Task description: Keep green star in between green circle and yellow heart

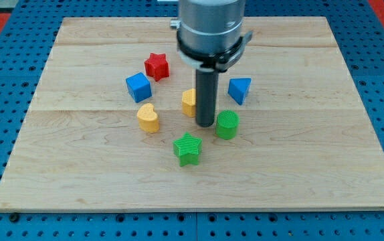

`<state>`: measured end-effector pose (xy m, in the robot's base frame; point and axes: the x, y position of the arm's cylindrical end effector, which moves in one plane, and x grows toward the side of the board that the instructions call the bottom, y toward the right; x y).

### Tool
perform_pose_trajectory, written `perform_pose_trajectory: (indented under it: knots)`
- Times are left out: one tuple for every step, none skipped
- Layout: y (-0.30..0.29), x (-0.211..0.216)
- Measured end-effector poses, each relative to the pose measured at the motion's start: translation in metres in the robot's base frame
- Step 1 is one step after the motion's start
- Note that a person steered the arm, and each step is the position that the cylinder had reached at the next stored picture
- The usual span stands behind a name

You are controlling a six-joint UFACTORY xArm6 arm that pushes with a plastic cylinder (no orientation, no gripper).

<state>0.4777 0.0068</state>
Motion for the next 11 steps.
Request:
perform_pose_trajectory:
  knots:
    - [-0.025, -0.001]
    - [-0.02, 0.03]
    - [-0.027, 0.029]
    - [-0.025, 0.016]
    - [-0.076, -0.01]
    - [-0.111, -0.005]
    - [-0.118, 0.042]
    - [-0.094, 0.112]
    - [-0.026, 0.141]
    - [-0.007, 0.117]
    - [-0.021, 0.078]
